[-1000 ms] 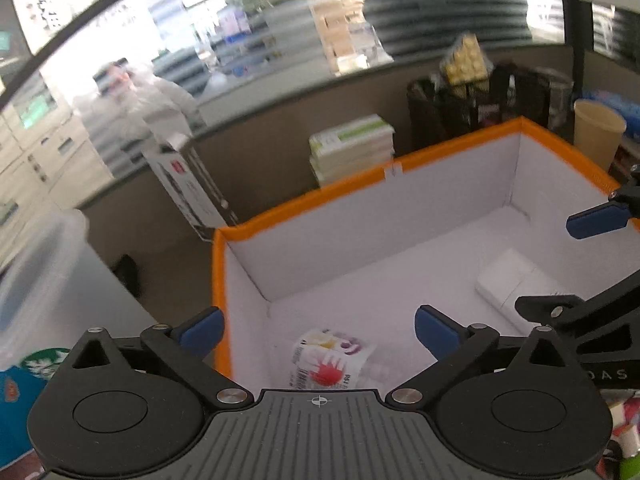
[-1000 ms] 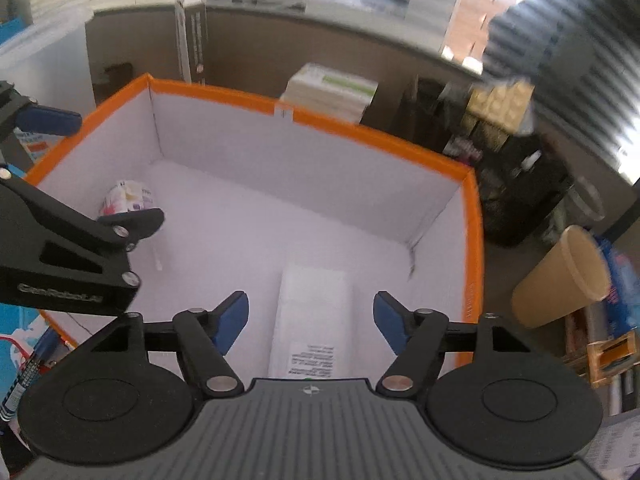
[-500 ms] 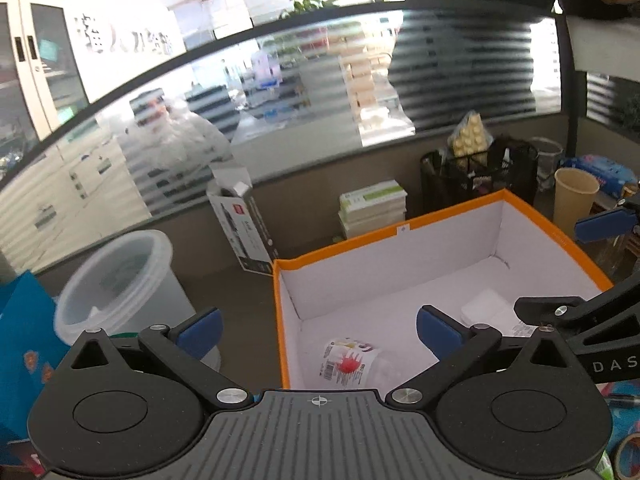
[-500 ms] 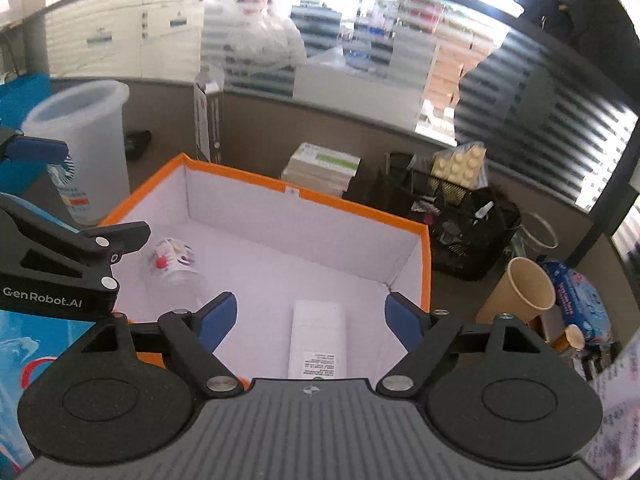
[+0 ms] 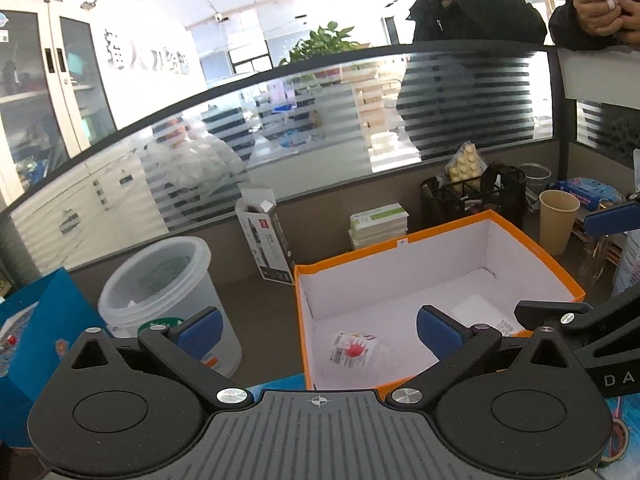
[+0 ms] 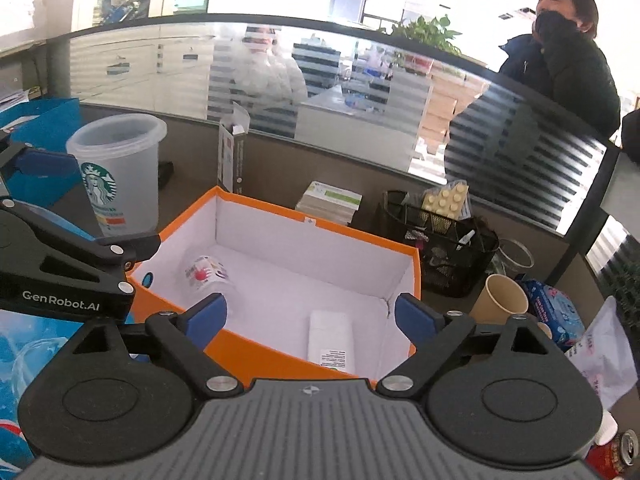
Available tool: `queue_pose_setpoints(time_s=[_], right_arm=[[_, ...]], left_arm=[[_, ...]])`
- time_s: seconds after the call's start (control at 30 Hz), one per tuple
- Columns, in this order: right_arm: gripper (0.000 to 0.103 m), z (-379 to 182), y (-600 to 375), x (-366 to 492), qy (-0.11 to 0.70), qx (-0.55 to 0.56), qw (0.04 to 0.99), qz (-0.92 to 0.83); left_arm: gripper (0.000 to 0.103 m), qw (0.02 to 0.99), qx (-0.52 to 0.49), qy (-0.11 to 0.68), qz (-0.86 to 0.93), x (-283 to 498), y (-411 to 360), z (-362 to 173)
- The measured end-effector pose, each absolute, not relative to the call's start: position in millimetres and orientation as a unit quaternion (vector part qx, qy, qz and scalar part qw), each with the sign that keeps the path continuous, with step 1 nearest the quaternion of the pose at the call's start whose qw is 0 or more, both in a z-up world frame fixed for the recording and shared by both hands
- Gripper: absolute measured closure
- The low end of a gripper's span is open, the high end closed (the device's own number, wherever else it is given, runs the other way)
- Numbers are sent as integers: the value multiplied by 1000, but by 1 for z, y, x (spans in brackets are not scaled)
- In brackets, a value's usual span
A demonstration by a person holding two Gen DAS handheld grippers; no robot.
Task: Organize rigid objects
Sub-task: 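Withdraw both open tools up and away from the orange box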
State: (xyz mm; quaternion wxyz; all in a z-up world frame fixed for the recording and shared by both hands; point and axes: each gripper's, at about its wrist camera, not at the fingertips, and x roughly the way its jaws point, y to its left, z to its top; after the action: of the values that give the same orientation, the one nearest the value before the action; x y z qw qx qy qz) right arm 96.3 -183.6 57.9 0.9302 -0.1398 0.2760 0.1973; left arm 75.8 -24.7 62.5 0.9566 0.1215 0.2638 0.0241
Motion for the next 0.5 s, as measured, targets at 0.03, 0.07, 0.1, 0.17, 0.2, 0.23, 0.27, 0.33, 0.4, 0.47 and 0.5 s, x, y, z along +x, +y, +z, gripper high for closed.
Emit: queue_pose_setpoints(time_s=[0.03,0.07,0.1,0.17,0.2,0.23,0.27,0.33,0.4,0.47,0.5], right_arm=[[11,59,-183,93,274,-140,931,197],[10,60,-183,90,272,-139,932,198],[8,61,-184,87,270,-138,932,198],[4,63,-185,82,264,-137,934,200],[4,63,-185,79,261,-136,934,200],[4,63,-185,77,259,-136,935,201],[4,63,-186,75,258,-136,935,201],[2,64,-186,71,256,-136,936,200],[0,64,-187,67,254,-138,936,199],[0,63,-188,63,252,-139,937,197],[0,63,-188,62,251,-139,938,196]], left_arm=[[0,957,120,262,25,73,-24,63],[0,958,118,261,26,71,-24,64],[0,959,114,259,27,68,-23,65],[0,960,107,256,27,61,-20,66],[0,961,105,255,27,59,-20,67],[0,962,102,253,26,57,-19,67],[0,962,100,253,26,54,-19,67],[0,962,99,252,26,51,-19,67],[0,962,99,252,26,50,-19,67],[0,963,97,252,24,47,-19,67],[0,963,97,251,25,45,-19,67]])
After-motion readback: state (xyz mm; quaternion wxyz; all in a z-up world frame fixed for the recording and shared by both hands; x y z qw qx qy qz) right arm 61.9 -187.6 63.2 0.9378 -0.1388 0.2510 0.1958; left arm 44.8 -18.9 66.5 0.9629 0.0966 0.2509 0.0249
